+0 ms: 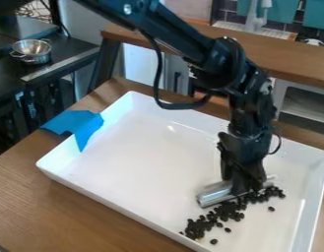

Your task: Sweep into pile

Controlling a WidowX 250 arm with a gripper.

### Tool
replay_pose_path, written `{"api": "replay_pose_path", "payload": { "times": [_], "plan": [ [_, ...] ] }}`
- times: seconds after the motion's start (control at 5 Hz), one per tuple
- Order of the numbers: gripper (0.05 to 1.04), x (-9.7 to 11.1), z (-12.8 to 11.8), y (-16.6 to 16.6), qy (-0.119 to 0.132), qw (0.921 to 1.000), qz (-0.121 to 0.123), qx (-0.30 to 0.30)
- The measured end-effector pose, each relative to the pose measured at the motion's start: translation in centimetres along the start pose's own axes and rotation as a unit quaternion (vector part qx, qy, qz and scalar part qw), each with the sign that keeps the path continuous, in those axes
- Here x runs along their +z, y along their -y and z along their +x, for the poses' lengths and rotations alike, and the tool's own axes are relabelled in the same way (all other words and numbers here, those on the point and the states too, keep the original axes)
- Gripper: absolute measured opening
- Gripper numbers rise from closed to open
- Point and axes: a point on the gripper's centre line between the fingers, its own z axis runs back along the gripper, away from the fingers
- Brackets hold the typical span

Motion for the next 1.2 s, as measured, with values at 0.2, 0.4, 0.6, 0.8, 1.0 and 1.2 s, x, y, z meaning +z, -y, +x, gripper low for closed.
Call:
{"api": "replay_pose_path", "payload": {
  "times": [0.2, 0.4, 0.6, 0.8, 1.0, 1.2],
  "plan": [
    [0.347, 0.2, -0.4, 0.5, -0.005, 0.9999, -0.005, -0.008],
    [0.346, 0.2, -0.4, 0.8, -0.006, 0.9999, -0.007, -0.014],
    [0.347, 0.4, -0.7, -0.5, 0.000, 1.0000, -0.001, 0.004],
    [0.346, 2.0, -1.5, -4.0, 0.017, 0.9985, 0.029, 0.042],
    [0.346, 2.0, -3.5, -7.3, 0.006, 0.9960, 0.040, 0.079],
    [0.346, 2.9, -5.2, -10.2, -0.005, 0.9889, 0.035, 0.144]
  ]
}}
